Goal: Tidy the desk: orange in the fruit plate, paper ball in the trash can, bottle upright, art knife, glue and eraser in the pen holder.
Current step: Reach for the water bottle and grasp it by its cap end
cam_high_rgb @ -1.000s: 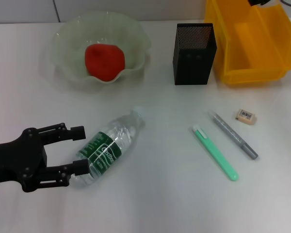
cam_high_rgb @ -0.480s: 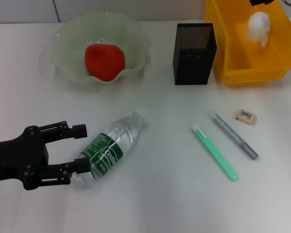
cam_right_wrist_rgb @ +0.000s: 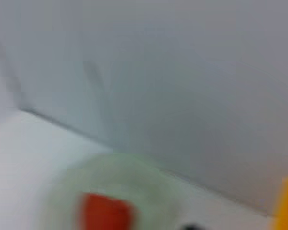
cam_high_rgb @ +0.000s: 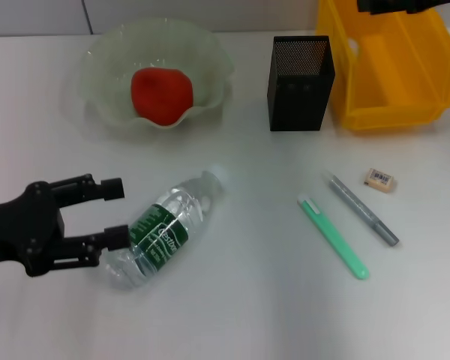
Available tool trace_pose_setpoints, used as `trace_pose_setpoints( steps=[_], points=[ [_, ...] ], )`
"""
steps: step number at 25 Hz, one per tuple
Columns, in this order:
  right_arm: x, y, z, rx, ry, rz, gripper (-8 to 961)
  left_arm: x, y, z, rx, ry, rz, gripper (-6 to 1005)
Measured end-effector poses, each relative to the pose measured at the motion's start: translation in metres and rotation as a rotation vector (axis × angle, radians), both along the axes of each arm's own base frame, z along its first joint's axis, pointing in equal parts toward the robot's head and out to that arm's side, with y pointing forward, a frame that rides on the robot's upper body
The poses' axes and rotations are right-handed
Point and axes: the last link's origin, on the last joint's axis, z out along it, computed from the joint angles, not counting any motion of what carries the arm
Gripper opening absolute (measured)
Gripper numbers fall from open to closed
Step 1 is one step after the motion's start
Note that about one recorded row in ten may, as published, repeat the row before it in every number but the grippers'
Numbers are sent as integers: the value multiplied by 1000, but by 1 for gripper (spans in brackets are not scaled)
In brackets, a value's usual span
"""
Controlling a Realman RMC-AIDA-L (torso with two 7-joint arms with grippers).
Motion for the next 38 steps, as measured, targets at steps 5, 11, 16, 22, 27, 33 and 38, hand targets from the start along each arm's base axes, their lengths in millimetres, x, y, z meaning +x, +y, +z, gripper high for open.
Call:
trace_pose_setpoints(
  steps=[5,11,16,22,27,33,38],
  points=[
    [40,-46,-11,-189,168,123,739,8,13,9,-3,-1,28,775],
    [101,-96,-56,-270,248,216,739,32,44,14,-41,82,71,774],
    [120,-127,-87,-313,320,252,740,75,82,-4,-134,306,110,773],
    [133,-141,-101,-278,316,212,740,118,117,-42,-169,563,167,771],
    [141,-142,-105,-254,297,177,740,141,130,-78,-150,733,211,770],
    [141,-144,-110,-256,309,162,739,147,136,-103,-79,856,253,768],
    [140,-143,-114,-257,314,154,739,139,138,-113,-49,926,285,767]
  ],
)
